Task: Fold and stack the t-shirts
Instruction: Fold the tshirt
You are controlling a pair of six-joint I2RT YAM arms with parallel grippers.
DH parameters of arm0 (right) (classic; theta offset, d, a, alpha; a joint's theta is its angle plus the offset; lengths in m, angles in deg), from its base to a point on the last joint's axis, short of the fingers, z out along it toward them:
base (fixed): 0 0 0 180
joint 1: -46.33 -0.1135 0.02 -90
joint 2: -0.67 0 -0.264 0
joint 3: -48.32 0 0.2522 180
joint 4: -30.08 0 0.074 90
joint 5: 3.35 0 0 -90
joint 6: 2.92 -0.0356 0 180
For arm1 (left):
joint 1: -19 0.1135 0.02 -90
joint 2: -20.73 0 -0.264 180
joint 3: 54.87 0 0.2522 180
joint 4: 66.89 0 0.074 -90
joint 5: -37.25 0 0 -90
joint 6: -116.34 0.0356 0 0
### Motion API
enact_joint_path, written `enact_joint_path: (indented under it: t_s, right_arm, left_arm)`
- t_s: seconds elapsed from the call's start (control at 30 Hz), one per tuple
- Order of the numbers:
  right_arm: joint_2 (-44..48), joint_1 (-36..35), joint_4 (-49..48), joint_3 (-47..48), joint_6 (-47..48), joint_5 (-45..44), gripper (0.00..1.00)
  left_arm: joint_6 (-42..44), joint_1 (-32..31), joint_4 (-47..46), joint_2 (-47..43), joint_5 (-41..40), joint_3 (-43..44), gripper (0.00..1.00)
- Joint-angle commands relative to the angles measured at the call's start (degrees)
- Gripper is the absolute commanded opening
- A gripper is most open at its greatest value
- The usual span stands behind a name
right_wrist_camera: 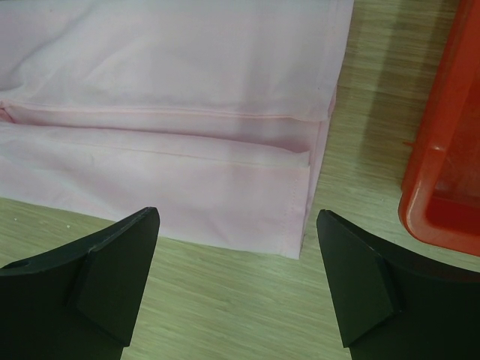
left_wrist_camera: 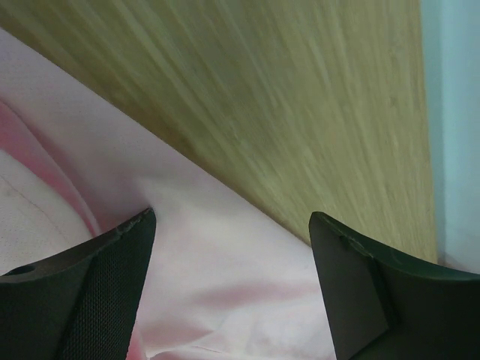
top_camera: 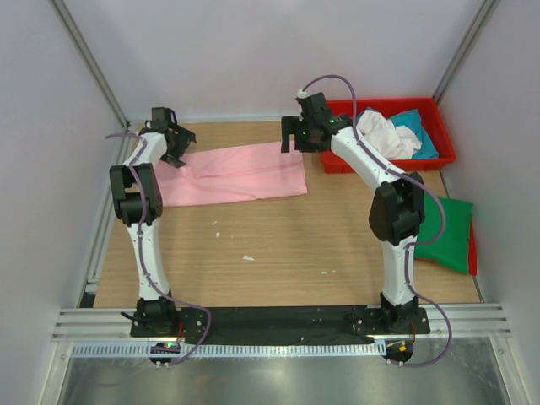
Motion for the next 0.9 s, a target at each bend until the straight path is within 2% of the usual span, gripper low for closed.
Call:
enact_joint_path:
  t_s: [0.0,0.13,0.23,0.37,0.53,0.7,0.87]
  right_arm:
    - [0.2,0.5,-0.3,2.6,0.8,0.0,0.92]
    - [0.0,0.7,-0.3,3.6,0.6,0.4,0.93]
    - [0.0,0.7,-0.6,3.9,0.6,1.5,0.92]
    - [0.1,0.7,-0.8,3.4,-0.1,2.6,0.92]
    - [1.2,0.7,-1.3,1.6,-0.8,2.9,0.92]
    - [2.0,1.0,-1.3,0.4,-1.1,2.1,0.92]
    - [3.2,1.2,-1.3,-1.2,-1.0,2.2,0.92]
  left_arm:
    - [0.2,-0.2,-1.5,0.7,-1.1,5.5,0.84]
    - [4.4,-0.2,2.2,-1.2,-4.2,9.8,0.86]
    - [8.3,-0.1,2.9,-6.4,-8.2,9.1,0.91]
    - [10.3,-0.2,3.4,-13.3,-8.7,4.6,0.91]
    - [7.7,-1.1,4.4,-19.8,-7.2,-7.9,0.92]
    - [6.5,-3.3,4.3,-17.4,-6.2,-11.5,0.92]
    - [6.5,-6.2,4.0,-12.4,-7.0,-5.8,0.91]
